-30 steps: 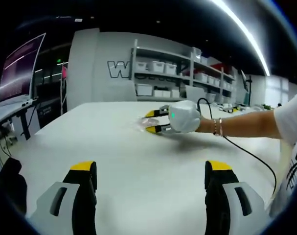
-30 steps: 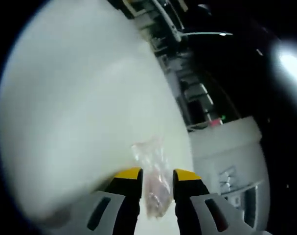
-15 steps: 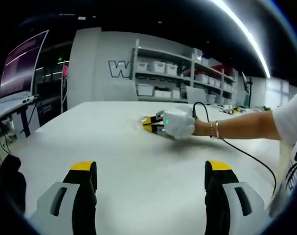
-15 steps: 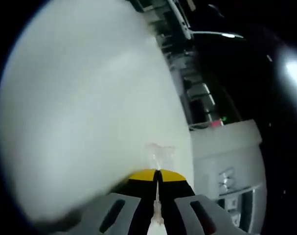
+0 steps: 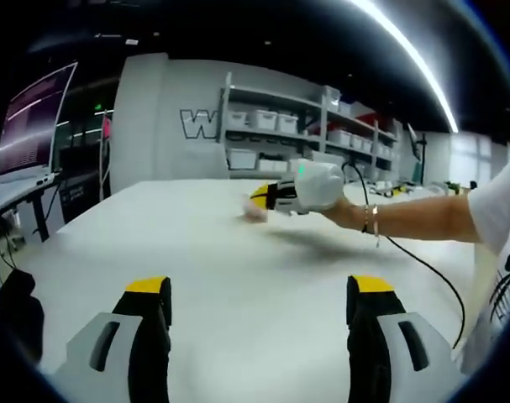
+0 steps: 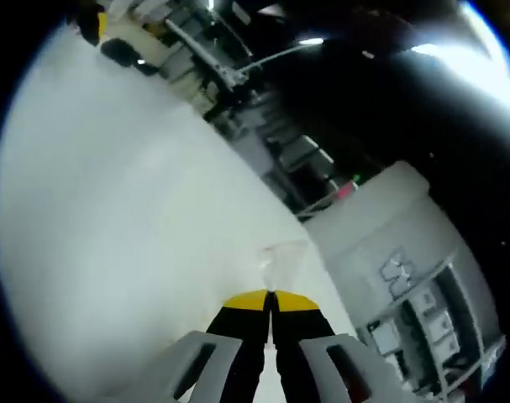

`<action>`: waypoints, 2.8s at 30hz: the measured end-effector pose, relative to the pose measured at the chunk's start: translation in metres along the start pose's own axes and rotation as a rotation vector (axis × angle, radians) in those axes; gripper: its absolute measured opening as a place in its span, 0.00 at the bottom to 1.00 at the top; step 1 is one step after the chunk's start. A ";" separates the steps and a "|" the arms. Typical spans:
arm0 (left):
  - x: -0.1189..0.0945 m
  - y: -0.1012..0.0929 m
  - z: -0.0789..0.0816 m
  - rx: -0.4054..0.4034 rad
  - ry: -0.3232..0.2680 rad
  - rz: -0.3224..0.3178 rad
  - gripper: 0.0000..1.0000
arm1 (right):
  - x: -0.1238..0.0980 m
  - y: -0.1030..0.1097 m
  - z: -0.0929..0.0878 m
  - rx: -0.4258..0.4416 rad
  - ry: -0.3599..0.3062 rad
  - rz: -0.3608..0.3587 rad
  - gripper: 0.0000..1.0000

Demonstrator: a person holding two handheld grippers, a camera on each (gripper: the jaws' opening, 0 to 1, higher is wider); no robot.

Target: Open the resealable bag by pulling the two sides of the seal apart until the entire bag opening is separated and visibly accessible.

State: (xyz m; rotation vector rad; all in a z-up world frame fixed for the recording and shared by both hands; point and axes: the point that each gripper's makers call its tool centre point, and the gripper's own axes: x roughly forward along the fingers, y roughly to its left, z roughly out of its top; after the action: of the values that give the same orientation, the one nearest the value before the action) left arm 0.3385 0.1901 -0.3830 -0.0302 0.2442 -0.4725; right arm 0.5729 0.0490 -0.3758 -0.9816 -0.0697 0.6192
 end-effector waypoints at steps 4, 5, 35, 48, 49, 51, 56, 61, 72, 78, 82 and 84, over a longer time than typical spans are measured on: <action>-0.003 -0.006 0.006 0.007 -0.019 -0.004 0.86 | -0.012 -0.016 -0.007 0.074 -0.002 -0.047 0.00; -0.004 -0.006 0.007 0.010 -0.025 -0.003 0.86 | -0.015 -0.018 -0.008 0.104 -0.005 -0.048 0.00; 0.002 -0.042 0.001 0.079 0.019 -0.062 0.77 | -0.079 -0.029 0.005 0.194 -0.104 -0.108 0.00; 0.005 -0.048 -0.001 0.076 0.026 -0.076 0.73 | -0.105 -0.021 0.023 0.202 -0.162 -0.110 0.00; 0.005 -0.049 -0.001 0.076 0.025 -0.079 0.73 | -0.108 -0.020 0.025 0.201 -0.168 -0.111 0.00; 0.004 -0.050 0.001 0.075 0.020 -0.083 0.73 | -0.114 -0.020 0.029 0.200 -0.179 -0.114 0.00; 0.002 -0.051 0.001 0.075 0.017 -0.083 0.73 | -0.131 -0.018 0.037 0.203 -0.201 -0.119 0.00; 0.002 -0.053 0.004 0.083 0.018 -0.089 0.72 | -0.145 -0.011 0.041 0.201 -0.211 -0.115 0.00; 0.001 -0.063 0.002 0.096 0.016 -0.106 0.70 | -0.187 0.006 0.046 0.218 -0.242 -0.099 0.00; 0.001 -0.069 -0.001 0.104 0.017 -0.118 0.69 | -0.208 0.018 0.052 0.226 -0.263 -0.091 0.00; 0.001 -0.069 -0.003 0.110 0.018 -0.120 0.67 | -0.220 0.023 0.056 0.231 -0.278 -0.095 0.00; 0.000 -0.071 -0.005 0.109 0.018 -0.131 0.64 | -0.225 0.027 0.058 0.231 -0.282 -0.094 0.00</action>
State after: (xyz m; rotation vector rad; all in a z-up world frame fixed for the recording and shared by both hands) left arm 0.3054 0.1268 -0.3819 0.0648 0.2351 -0.6160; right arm 0.3555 -0.0133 -0.3159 -0.6598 -0.2869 0.6596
